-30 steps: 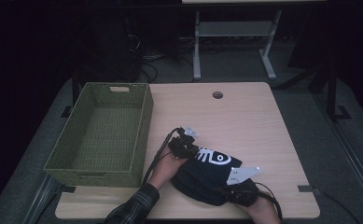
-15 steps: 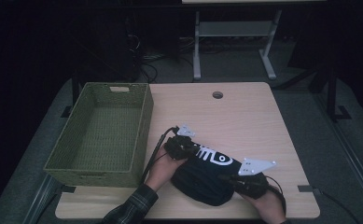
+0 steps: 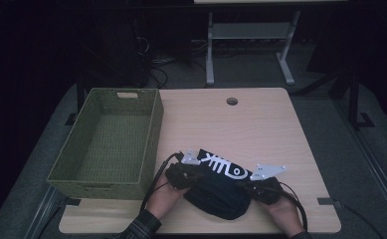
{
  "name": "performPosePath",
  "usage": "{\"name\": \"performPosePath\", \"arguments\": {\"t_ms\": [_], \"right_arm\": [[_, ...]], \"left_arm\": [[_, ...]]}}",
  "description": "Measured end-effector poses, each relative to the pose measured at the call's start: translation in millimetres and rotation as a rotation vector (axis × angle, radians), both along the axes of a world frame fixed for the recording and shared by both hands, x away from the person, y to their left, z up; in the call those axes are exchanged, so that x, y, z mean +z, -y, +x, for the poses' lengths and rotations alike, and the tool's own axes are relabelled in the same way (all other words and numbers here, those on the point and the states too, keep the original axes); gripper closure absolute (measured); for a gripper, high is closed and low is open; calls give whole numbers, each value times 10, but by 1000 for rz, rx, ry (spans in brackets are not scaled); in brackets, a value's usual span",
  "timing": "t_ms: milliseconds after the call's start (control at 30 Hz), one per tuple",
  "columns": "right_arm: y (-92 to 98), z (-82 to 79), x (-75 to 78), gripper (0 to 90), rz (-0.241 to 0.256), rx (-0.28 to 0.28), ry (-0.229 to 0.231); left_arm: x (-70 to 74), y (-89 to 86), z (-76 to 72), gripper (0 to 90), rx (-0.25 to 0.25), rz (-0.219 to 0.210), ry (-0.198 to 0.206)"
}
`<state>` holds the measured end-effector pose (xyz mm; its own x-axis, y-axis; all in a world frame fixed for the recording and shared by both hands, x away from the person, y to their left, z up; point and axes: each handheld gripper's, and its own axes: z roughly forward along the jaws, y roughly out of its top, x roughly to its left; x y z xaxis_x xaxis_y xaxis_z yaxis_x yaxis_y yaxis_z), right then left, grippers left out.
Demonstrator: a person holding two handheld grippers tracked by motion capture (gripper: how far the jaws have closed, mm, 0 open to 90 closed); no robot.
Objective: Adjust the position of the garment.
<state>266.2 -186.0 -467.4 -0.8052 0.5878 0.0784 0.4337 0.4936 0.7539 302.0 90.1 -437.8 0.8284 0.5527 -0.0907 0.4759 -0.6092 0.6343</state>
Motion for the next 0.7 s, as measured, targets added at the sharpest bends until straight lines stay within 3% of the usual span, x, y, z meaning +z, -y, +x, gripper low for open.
{"name": "performPosePath", "arguments": {"t_ms": [167, 400, 500, 633, 700], "right_arm": [[-31, -19, -41, 900, 1, -10, -12], [-23, -43, -42, 899, 5, -14, 6], [28, -55, -9, 804, 29, -21, 21], [116, -79, 49, 691, 45, -62, 57], [178, -86, 67, 594, 42, -91, 71]], "left_arm": [[-99, 23, 28, 900, -7, 39, -15], [-76, 9, 60, 900, -2, 13, -32], [17, -29, 62, 883, 13, -37, -18], [106, -53, 85, 790, 31, -54, 2], [134, -70, 110, 726, 44, -61, 5]]}}
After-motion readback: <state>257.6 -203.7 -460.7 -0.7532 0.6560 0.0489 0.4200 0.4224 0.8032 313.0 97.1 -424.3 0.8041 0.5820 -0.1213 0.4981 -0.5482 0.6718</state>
